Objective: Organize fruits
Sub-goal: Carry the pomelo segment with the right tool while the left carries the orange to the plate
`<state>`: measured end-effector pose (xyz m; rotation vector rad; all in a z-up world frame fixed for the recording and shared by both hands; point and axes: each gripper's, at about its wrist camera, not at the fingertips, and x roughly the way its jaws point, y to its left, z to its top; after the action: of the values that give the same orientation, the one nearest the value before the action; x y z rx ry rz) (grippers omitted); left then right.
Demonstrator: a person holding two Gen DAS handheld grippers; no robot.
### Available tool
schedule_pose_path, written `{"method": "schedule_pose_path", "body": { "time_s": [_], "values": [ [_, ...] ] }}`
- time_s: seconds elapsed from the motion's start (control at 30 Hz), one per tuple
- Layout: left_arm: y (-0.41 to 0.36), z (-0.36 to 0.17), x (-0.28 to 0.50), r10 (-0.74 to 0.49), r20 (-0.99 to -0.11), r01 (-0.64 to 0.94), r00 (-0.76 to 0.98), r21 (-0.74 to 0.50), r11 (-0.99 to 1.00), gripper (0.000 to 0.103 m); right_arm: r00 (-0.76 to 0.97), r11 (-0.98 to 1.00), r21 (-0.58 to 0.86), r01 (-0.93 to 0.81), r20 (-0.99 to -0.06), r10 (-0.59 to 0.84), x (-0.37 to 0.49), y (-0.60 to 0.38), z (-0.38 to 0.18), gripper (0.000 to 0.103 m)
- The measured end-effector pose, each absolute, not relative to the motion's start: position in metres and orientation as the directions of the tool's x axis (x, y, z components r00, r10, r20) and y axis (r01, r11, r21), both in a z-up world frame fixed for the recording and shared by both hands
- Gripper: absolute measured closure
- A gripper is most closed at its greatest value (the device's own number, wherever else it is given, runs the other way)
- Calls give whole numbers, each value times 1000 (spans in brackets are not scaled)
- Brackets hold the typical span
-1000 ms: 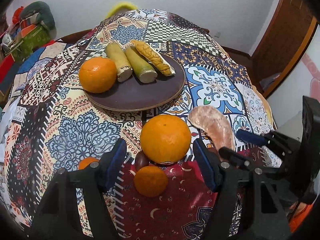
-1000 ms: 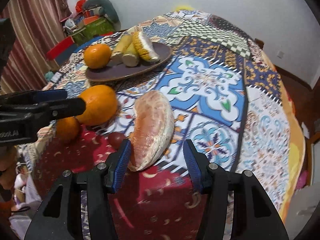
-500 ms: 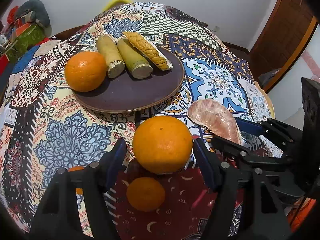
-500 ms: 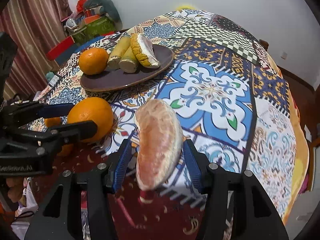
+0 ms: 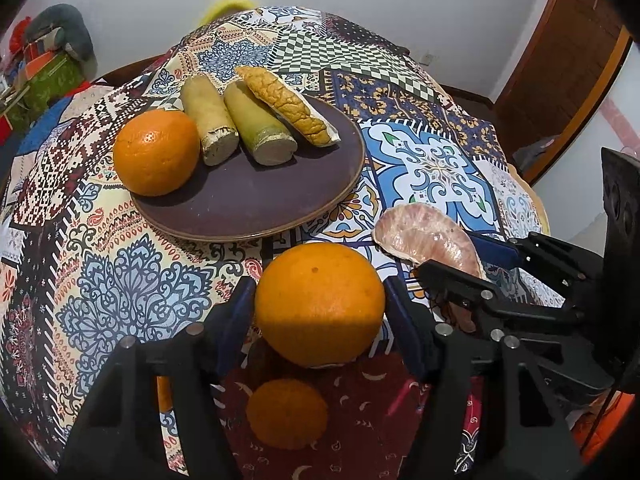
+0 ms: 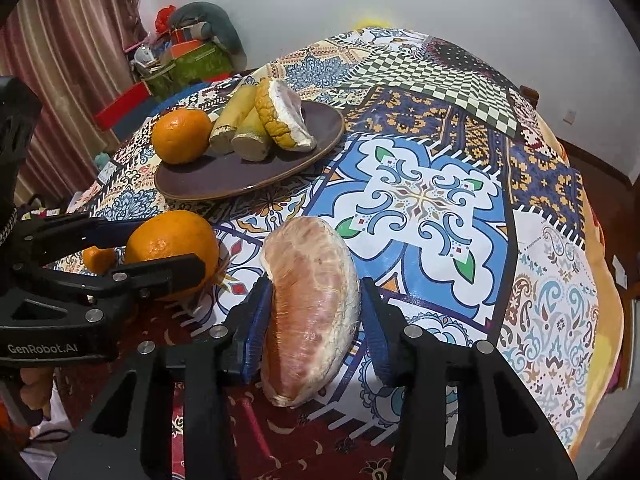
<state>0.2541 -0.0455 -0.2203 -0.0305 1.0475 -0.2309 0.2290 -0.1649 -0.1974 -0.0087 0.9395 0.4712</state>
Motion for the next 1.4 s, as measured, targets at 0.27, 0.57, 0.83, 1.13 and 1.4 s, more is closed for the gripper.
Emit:
{"method": "schedule_pose_path", "body": {
  "time_s": [0.27,0.57,0.83,1.13,1.4],
  "values": [
    [-28,-199,247,-192,-823,135,535,-140,981,40,518,899,210,-385,-757,399,231,-169,-186,63],
    [-7,-177,253,-153,-789,92,595,-123,988,40,561,894,217,-393,-714,419,240,-164,-164,63],
    [-3,-170,272,-137,-776,89,615,-105,991,40,586,889,217,-403,-684,433,255,-159,-152,63],
    [-9,-185,302,-121,-797,97,592,-79,992,40,603,887,217,-407,-666,440,273,-155,-147,63],
    [-10,-197,316,-107,-811,99,575,-61,993,39,595,881,217,-421,-667,449,286,-150,-151,63]
  ]
}}
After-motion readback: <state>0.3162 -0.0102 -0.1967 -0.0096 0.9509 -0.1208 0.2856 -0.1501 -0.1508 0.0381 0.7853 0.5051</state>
